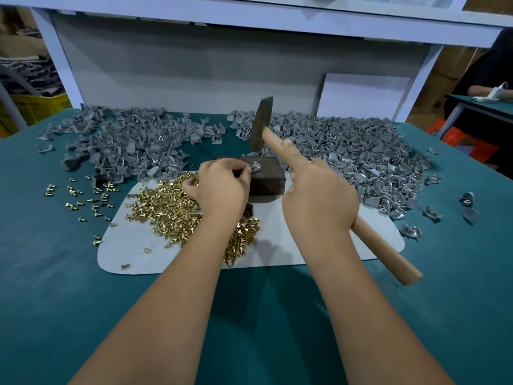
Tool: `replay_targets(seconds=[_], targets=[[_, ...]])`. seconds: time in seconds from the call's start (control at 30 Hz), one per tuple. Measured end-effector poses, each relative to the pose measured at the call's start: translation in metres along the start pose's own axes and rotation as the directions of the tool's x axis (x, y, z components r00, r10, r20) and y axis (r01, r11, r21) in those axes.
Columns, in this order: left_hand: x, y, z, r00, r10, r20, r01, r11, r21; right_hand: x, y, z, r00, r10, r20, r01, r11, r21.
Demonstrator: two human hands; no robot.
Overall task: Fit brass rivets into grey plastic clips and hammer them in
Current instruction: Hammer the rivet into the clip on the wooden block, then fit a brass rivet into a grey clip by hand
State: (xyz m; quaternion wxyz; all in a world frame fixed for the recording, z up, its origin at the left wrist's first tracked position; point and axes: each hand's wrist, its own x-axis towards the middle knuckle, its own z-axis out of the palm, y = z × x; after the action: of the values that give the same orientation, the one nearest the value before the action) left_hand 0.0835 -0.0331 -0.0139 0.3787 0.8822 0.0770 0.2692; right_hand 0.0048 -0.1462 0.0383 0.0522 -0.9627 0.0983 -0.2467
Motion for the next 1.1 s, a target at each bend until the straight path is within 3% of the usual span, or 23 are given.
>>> replay_targets(seconds=[0.2, 0.37, 0.43, 0.7, 0.9, 1.0, 1.1], targets=[[0.0, 0.0, -0.001, 1.0, 0.0, 0.015, 0.0, 1.0, 0.009, 0.003, 0.005, 0.003, 0.996, 0.017, 0.091, -0.021, 0.999, 0.039], [0.004, -0.001, -0.002, 0.996, -0.042, 0.077, 0.046, 0.998, -0.052, 0.002, 0.012, 0.011, 0.994, 0.054, -0.092, -0.05, 0.998, 0.044], [0.005, 0.0, -0.003, 0.989, -0.069, 0.128, 0.079, 0.994, -0.079, 0.004, 0.018, 0.018, 0.991, 0.084, -0.104, -0.083, 0.996, 0.018], [0.003, 0.0, -0.008, 0.979, -0.065, 0.193, 0.1, 0.979, -0.18, 0.01, 0.043, 0.038, 0.976, 0.219, 0.021, -0.218, 0.976, -0.008], [0.002, 0.0, -0.011, 0.978, -0.04, 0.205, 0.079, 0.979, -0.187, 0.01, 0.044, 0.041, 0.98, 0.18, 0.083, -0.179, 0.984, -0.02], [0.001, 0.001, -0.012, 0.978, -0.043, 0.205, 0.078, 0.983, -0.167, 0.007, 0.04, 0.043, 0.988, 0.152, -0.006, -0.152, 0.986, -0.067], [0.0, 0.002, -0.014, 0.98, -0.018, 0.199, 0.05, 0.987, -0.156, 0.008, 0.034, 0.045, 0.988, 0.074, -0.136, -0.071, 0.997, 0.029]])
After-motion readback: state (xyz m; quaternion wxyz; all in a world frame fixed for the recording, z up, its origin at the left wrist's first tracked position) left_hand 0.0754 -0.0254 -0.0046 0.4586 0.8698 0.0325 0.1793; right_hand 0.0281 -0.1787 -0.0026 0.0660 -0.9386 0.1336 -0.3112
